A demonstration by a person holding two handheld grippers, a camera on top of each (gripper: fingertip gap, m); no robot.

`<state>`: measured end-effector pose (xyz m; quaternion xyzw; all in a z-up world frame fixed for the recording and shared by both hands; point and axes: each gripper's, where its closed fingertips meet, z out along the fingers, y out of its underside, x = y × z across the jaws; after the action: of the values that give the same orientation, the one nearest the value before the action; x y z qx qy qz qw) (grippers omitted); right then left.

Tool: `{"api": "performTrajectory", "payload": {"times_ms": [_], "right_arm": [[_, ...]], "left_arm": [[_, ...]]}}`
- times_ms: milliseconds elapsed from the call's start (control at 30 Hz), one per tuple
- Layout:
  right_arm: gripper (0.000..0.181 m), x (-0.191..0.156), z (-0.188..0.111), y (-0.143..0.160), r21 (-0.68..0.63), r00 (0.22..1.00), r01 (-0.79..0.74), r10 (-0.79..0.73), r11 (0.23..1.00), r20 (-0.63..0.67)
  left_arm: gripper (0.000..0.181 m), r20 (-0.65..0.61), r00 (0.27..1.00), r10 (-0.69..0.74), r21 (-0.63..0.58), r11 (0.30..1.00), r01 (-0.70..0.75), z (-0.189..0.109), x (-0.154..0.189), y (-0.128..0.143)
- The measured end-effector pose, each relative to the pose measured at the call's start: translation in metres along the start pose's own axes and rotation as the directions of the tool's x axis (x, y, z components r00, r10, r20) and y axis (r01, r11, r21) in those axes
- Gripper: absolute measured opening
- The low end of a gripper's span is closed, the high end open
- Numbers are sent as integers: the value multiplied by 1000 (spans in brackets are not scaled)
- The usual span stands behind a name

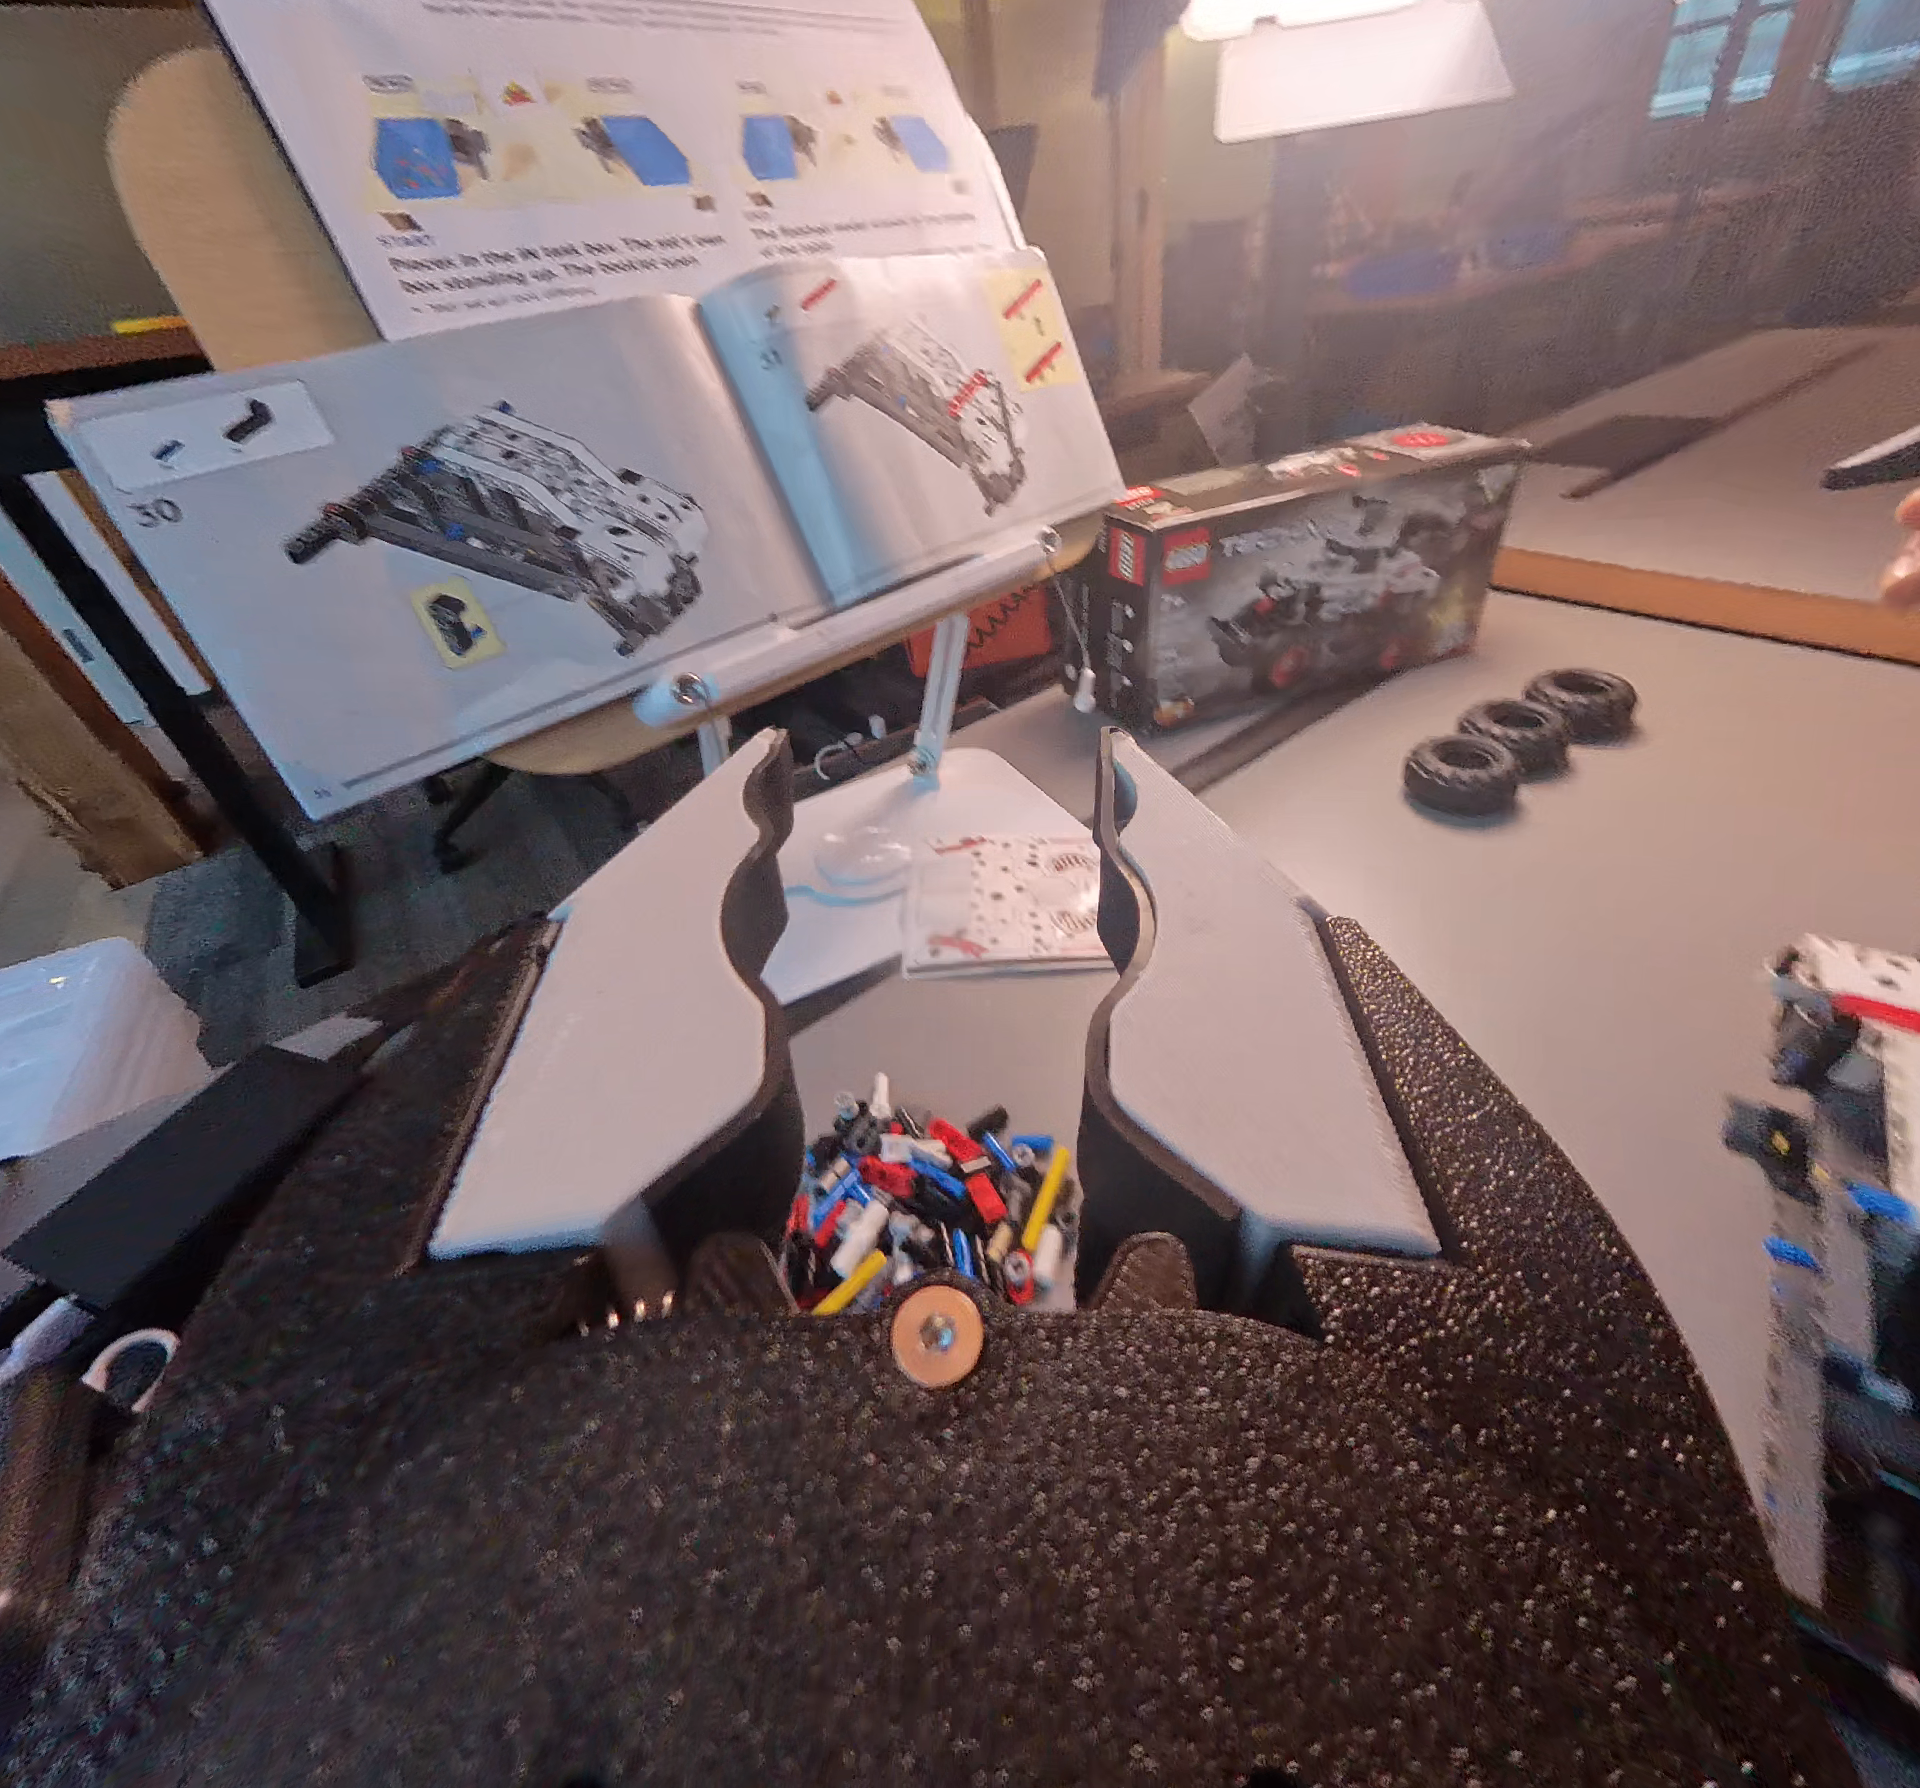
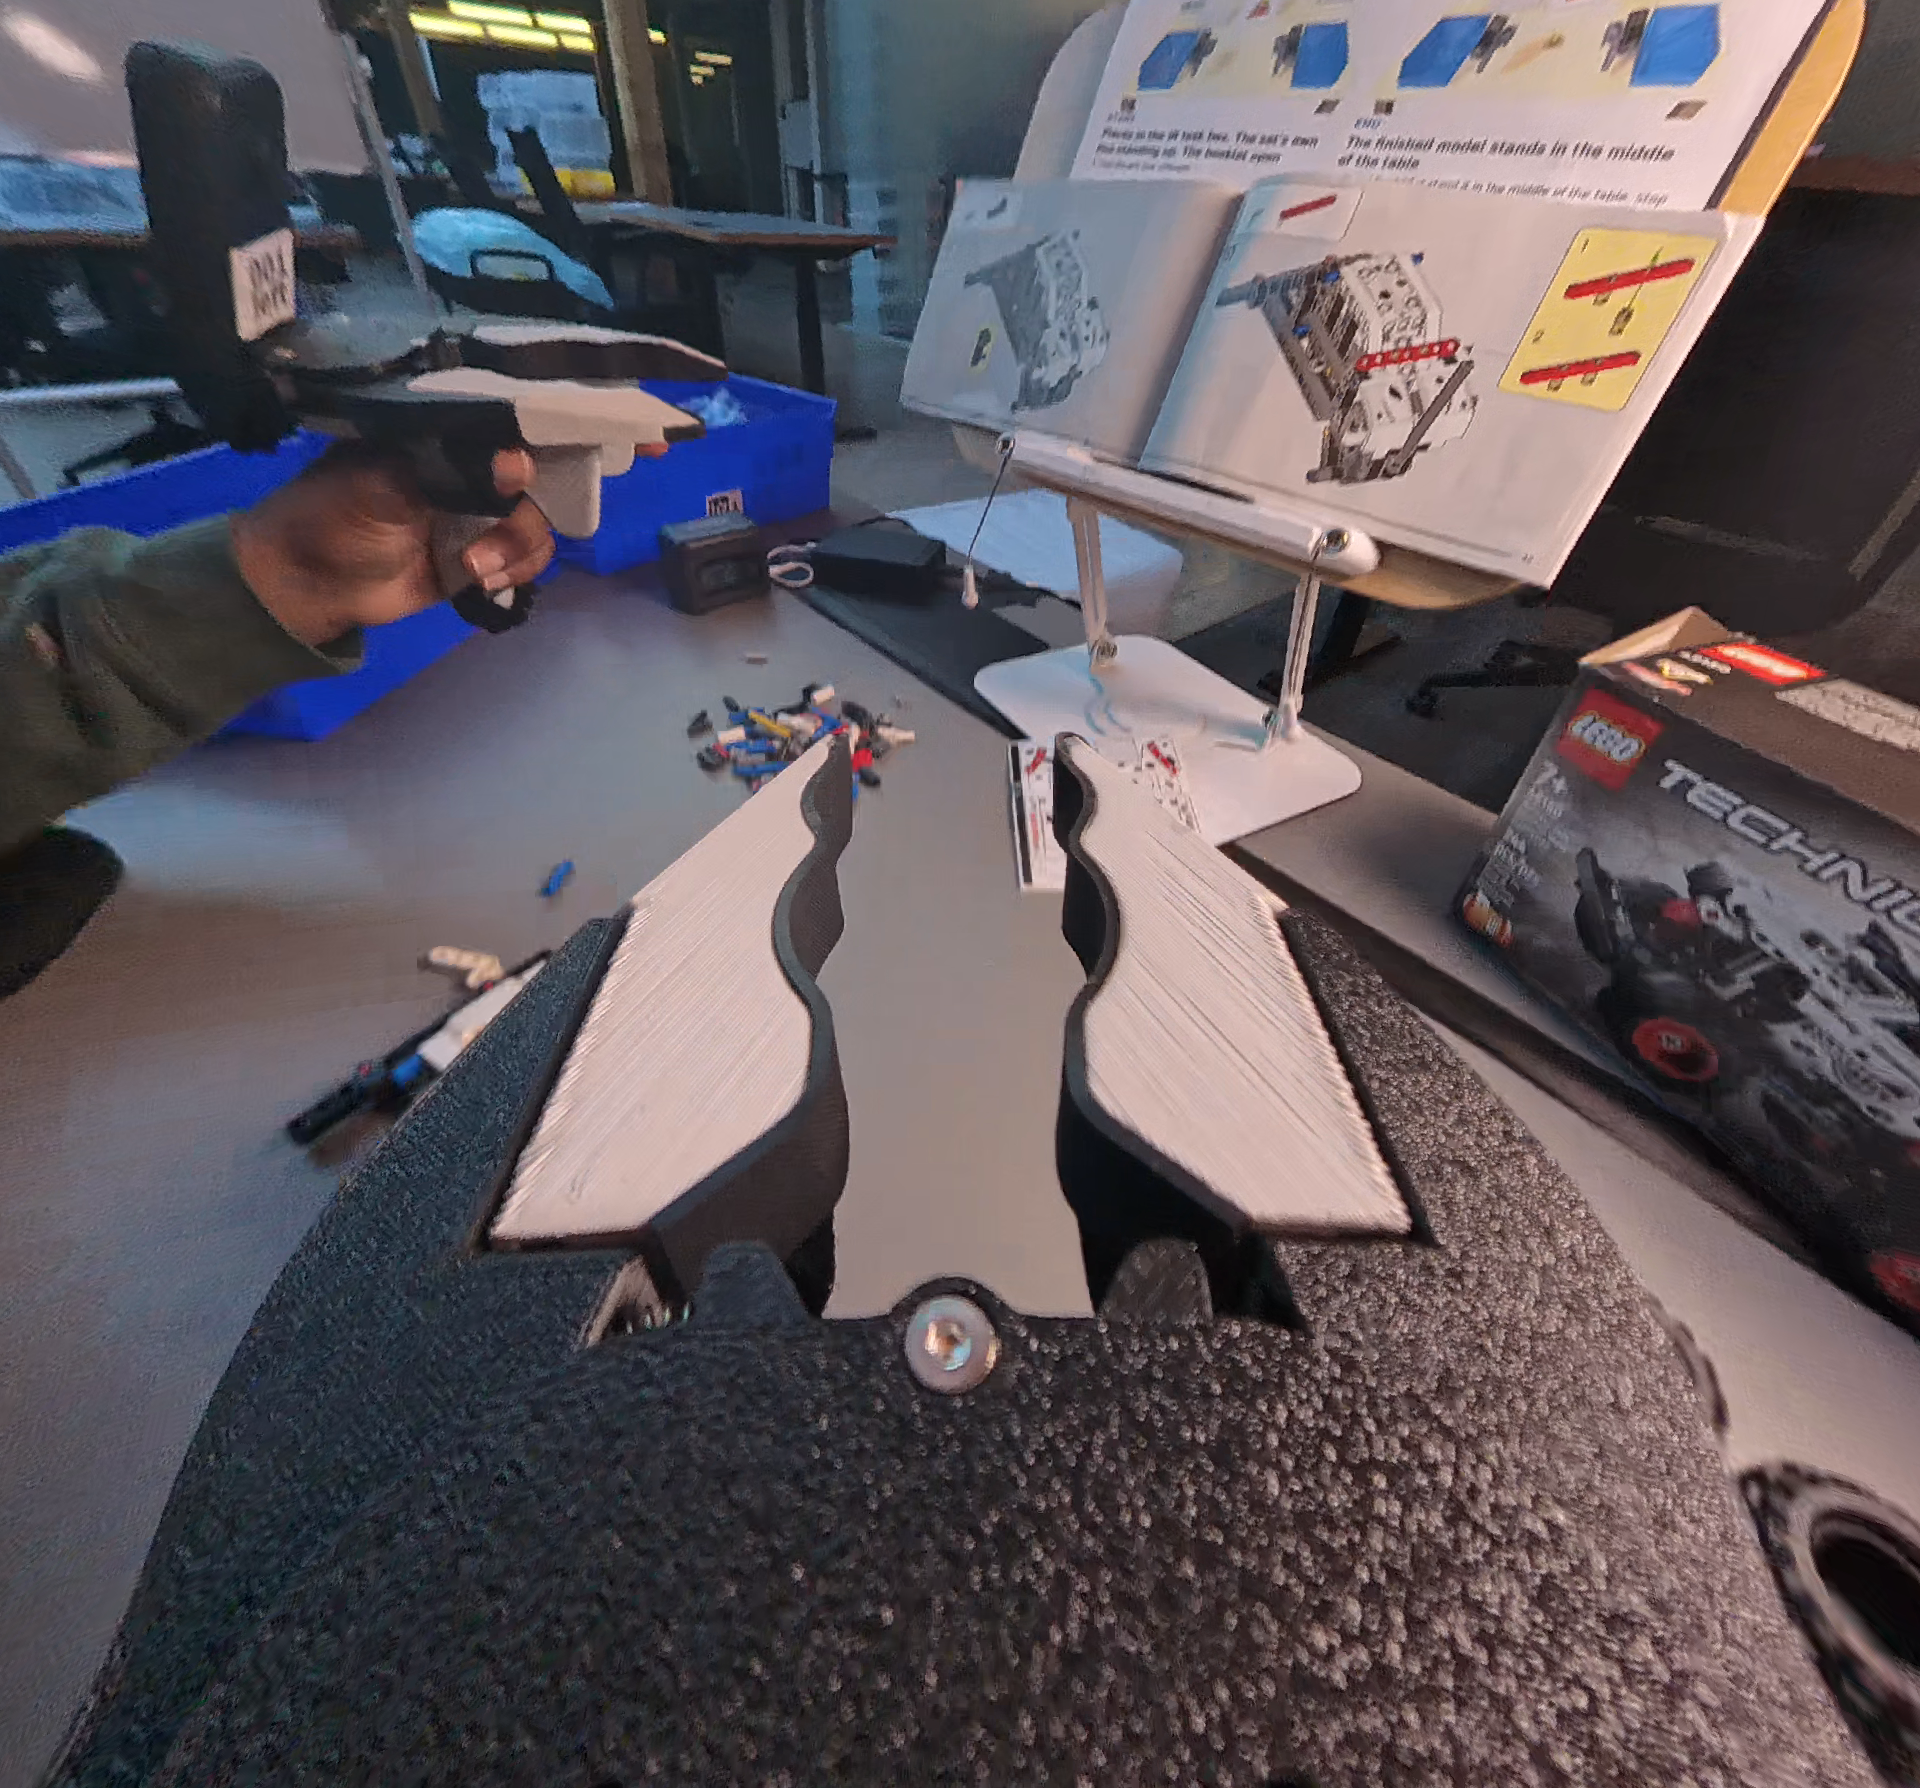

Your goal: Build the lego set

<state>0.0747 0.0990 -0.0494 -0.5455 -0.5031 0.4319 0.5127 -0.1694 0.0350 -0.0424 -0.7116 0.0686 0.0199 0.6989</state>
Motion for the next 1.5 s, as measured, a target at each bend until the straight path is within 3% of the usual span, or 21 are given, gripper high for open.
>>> {"api": "performTrajectory", "payload": {"times_ms": [133, 267, 367, 433, 500, 600, 800, 1000, 1333, 1500], "right_arm": [[53, -24, -26, 52, -108, 1000, 6, -5, 994, 8], [72, -45, -31, 91, -217, 997, 48, -34, 975, 65], [69, -59, -23, 107, -248, 989, 69, -34, 966, 143], [55, -60, -18, 114, -251, 987, 48, -7, 967, 162], [35, -65, -18, 115, -234, 976, -18, 68, 972, 206], [7, -53, -20, 116, -215, 987, -36, 69, 976, 146], [7, -37, -23, 119, -219, 962, -228, 254, 949, 102], [7, -22, -25, 129, -216, 842, -512, 536, 832, 69], [10, -41, -21, 116, -190, 894, -394, 423, 899, 148], [31, -37, -29, 92, -104, 912, -365, 378, 925, 157]], "left_arm": [[59, -104, 994, -12, -79, 997, 4, -39, 47, 37], [62, -157, 983, -92, -107, 991, 76, -73, 86, 66], [63, -213, 971, -111, -129, 988, 84, -84, 112, 82], [64, -253, 963, -97, -139, 988, 63, -84, 123, 86], [65, -282, 957, -69, -139, 990, 30, -81, 131, 88], [65, -331, 940, -79, -158, 987, 27, -80, 143, 94], [64, -383, 922, -59, -184, 983, -14, -80, 158, 104], [64, -408, 912, -36, -180, 983, -41, -82, 165, 106], [64, -435, 900, -39, -176, 983, -43, -84, 171, 104], [67, -461, 887, 14, -160, 982, -98, -87, 173, 101]]}}
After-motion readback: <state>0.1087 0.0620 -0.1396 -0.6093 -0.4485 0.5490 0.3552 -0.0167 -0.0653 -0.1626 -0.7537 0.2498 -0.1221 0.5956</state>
